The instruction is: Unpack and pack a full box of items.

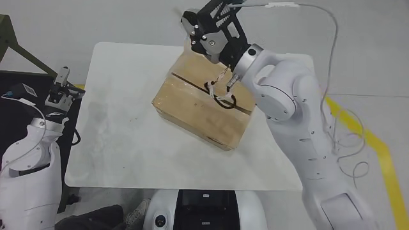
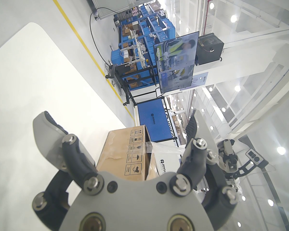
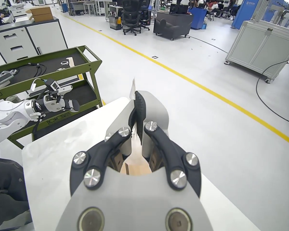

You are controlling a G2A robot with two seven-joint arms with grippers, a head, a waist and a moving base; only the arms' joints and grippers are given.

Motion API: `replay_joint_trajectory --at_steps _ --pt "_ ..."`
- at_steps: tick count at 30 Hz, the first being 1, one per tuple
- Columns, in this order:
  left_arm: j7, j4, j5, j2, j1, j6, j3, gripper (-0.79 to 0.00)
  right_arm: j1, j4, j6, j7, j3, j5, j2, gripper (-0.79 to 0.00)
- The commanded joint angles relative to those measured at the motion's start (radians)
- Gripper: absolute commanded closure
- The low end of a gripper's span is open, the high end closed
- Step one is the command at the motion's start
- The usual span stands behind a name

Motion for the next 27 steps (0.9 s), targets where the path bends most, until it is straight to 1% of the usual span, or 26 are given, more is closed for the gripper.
replay_joint_trajectory --at_steps 1,9,12,14,18,22,27 --pt "0.000 0.000 0.000 0.000 0.000 0.000 0.000 -0.785 -0.005 -0.015 0.019 0.034 0.001 -0.004 0.001 0.000" --pt "0.000 0.000 0.000 0.000 0.000 0.000 0.000 -0.785 -0.074 -0.112 0.082 0.269 0.004 0.019 0.013 0.000" --pt "0.000 0.000 0.000 0.000 0.000 0.000 0.000 -0.785 -0.092 -0.130 0.091 0.329 0.007 0.026 0.018 0.000" --pt "0.000 0.000 0.000 0.000 0.000 0.000 0.000 -0.785 -0.100 -0.130 0.089 0.356 0.010 0.029 0.021 0.000" --pt "0.000 0.000 0.000 0.000 0.000 0.000 0.000 -0.785 -0.109 -0.109 0.054 0.396 0.009 -0.002 0.029 0.000" --pt "0.000 0.000 0.000 0.000 0.000 0.000 0.000 -0.785 -0.129 -0.089 0.034 0.397 0.010 -0.001 0.034 0.000" --pt "0.000 0.000 0.000 0.000 0.000 0.000 0.000 -0.785 -0.142 -0.073 0.026 0.427 0.010 -0.010 0.041 0.000"
